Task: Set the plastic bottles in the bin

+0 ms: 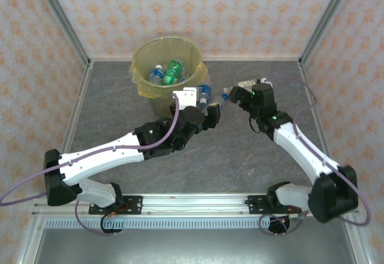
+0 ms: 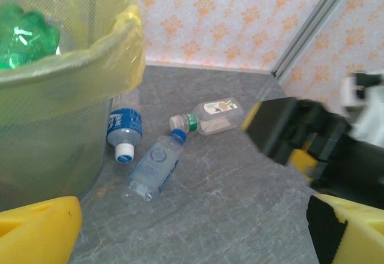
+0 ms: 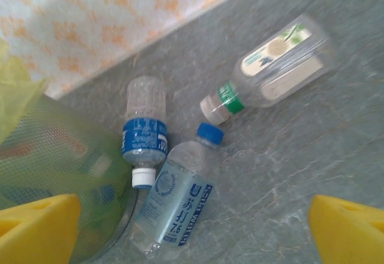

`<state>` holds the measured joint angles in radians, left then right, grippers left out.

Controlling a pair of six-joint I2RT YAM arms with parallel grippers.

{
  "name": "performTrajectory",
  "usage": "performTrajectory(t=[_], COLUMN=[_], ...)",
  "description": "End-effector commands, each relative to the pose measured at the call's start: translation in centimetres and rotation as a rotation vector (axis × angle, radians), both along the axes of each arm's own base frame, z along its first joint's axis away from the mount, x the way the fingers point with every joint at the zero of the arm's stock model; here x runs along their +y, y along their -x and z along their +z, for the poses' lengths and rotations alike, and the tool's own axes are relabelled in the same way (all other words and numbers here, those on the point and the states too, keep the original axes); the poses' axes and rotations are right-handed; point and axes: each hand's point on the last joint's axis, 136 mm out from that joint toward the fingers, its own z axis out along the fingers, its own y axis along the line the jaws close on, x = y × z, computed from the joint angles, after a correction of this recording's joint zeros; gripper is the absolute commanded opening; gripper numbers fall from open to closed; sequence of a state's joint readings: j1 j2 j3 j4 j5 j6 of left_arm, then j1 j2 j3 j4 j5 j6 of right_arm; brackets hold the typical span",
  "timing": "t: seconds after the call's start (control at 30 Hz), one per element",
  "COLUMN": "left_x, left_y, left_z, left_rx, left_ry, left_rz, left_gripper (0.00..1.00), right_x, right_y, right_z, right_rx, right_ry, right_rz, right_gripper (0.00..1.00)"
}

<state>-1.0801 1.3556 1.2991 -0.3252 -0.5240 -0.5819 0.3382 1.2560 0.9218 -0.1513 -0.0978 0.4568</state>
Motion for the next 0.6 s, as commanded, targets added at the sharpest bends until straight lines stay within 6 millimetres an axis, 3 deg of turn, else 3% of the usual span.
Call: performTrajectory(t=[0.0, 0.2, 0.3, 0.57], left_x=[0.3, 1.7, 2.8, 5.2], left_y=[-0.3, -1.6, -2.5, -2.7], left_z=[2.5, 4.2, 4.7, 6.6], left_rx=[-0.05, -0.078, -0.077, -0.104], left_ry=[-0.021, -0.013, 0.016, 0.03], left_rz=[0.005, 0.031, 0.043, 0.072], left_gripper=[0.99, 0.99, 0.99, 0.99], right_x=[2.3, 5.0, 6.2, 9.4], right_y=[-3.5, -9.3, -11.7, -16.1], right_z=[2.4, 0.7, -1.4, -5.6], right_rx=[-0.043, 0.018, 0.071, 0.17], right_ry=[-0.048, -0.052, -0.046, -0.075], right_rz=[0.074, 0.112, 0.131, 0.216], right_gripper=[0.91, 0.82, 0.79, 0.74])
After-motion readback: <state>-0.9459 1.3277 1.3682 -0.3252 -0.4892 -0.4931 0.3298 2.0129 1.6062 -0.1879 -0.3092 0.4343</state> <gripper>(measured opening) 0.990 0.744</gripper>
